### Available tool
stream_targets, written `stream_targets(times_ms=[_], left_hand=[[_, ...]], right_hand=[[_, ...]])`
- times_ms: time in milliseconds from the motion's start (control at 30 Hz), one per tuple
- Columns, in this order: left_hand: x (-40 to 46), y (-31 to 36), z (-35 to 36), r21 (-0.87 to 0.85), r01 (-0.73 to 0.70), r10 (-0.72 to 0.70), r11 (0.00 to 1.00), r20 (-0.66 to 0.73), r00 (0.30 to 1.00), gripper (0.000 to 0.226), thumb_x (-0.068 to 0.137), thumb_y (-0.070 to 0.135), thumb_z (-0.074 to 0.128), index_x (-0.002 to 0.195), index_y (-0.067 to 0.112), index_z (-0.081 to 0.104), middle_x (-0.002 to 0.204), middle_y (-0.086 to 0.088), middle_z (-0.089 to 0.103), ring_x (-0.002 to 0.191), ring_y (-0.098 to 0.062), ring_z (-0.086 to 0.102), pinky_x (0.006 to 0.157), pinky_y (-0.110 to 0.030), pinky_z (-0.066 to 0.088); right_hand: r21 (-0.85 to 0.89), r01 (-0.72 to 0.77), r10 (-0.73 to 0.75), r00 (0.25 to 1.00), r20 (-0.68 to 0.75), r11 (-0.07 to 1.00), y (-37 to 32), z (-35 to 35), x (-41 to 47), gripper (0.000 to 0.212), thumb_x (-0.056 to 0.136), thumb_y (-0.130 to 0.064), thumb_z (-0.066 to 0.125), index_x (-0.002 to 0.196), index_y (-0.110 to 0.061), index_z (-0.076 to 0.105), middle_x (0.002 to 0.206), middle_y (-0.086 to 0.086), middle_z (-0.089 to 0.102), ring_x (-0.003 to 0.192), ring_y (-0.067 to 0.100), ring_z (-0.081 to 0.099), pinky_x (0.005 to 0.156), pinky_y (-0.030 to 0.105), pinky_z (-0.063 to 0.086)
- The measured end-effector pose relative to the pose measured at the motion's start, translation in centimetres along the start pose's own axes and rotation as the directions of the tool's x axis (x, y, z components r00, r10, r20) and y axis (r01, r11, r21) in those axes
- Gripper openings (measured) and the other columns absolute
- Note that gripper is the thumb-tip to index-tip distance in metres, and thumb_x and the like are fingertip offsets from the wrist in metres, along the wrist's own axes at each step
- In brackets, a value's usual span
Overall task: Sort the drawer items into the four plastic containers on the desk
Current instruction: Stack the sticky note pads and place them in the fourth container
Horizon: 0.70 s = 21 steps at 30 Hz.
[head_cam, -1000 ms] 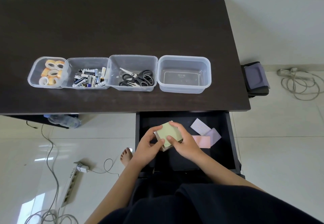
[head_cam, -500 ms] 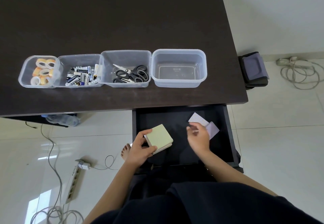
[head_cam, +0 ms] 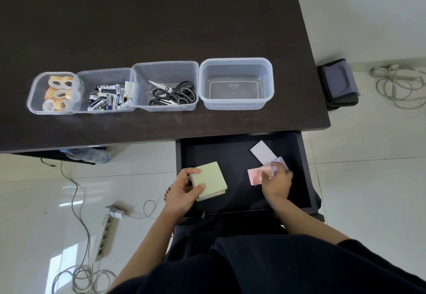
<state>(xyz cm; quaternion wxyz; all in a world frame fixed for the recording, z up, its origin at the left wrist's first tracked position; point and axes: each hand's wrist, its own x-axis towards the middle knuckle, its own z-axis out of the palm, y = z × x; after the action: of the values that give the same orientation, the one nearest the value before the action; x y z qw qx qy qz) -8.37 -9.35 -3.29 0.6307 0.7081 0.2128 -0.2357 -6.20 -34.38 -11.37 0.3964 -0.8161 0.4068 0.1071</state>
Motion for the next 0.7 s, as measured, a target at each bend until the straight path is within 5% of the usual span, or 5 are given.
stream_targets(times_ms=[200, 367, 467, 600, 700], left_hand=[[0.0, 0.4, 0.1, 0.055, 0.005, -0.009, 0.998, 0.088, 0.996, 0.055, 0.079, -0.008, 0.065, 0.111, 0.035, 0.049, 0.120, -0.003, 0.057, 0.099, -0.022, 0.060, 0.086, -0.035, 0.052], [0.2, 0.5, 0.1, 0.117, -0.006, -0.010, 0.993, 0.135, 0.991, 0.063, 0.079, -0.003, 0.066, 0.115, 0.045, 0.046, 0.123, 0.003, 0.057, 0.101, -0.019, 0.062, 0.093, -0.042, 0.052], [0.2, 0.9, 0.3, 0.124, -0.021, 0.001, 0.992, 0.163, 0.987, 0.066, 0.080, -0.003, 0.065, 0.116, 0.048, 0.045, 0.126, 0.002, 0.054, 0.105, -0.021, 0.060, 0.088, -0.034, 0.053], [0.1, 1.5, 0.7, 0.111, -0.039, 0.017, 0.993, 0.200, 0.980, 0.069, 0.081, -0.003, 0.065, 0.120, 0.050, 0.043, 0.125, 0.002, 0.054, 0.101, -0.023, 0.059, 0.083, -0.028, 0.052], [0.0, 1.9, 1.1, 0.071, -0.030, 0.013, 0.997, 0.236, 0.972, 0.074, 0.081, -0.005, 0.063, 0.124, 0.050, 0.042, 0.127, -0.002, 0.053, 0.097, -0.022, 0.061, 0.077, -0.025, 0.054]], right_hand=[[0.136, 0.052, -0.060, 0.997, 0.057, 0.989, -1.2, -1.0, -1.0, 0.027, 0.083, -0.006, 0.066, 0.109, -0.009, 0.061, 0.110, 0.012, 0.062, 0.102, 0.031, 0.058, 0.080, 0.027, 0.043], [0.259, 0.263, -0.309, 0.938, 0.159, 0.930, -4.2, -2.7, -3.4, 0.026, 0.090, -0.017, 0.062, 0.116, -0.019, 0.060, 0.108, -0.007, 0.056, 0.101, 0.014, 0.055, 0.083, 0.022, 0.044], [0.326, 0.322, -0.410, 0.876, 0.255, 0.889, -6.1, -3.6, -4.7, 0.030, 0.095, -0.017, 0.054, 0.124, -0.022, 0.058, 0.116, -0.016, 0.055, 0.109, 0.001, 0.050, 0.086, 0.013, 0.041], [0.378, 0.298, -0.451, 0.782, 0.430, 0.877, -8.3, -3.8, -5.8, 0.035, 0.098, -0.014, 0.044, 0.125, -0.031, 0.056, 0.121, -0.017, 0.056, 0.114, 0.003, 0.052, 0.094, 0.019, 0.043], [0.416, 0.232, -0.431, 0.761, 0.485, 0.879, -9.2, -3.0, -6.5, 0.037, 0.092, -0.017, 0.057, 0.125, -0.034, 0.053, 0.107, -0.007, 0.062, 0.099, 0.010, 0.061, 0.082, 0.023, 0.051]])
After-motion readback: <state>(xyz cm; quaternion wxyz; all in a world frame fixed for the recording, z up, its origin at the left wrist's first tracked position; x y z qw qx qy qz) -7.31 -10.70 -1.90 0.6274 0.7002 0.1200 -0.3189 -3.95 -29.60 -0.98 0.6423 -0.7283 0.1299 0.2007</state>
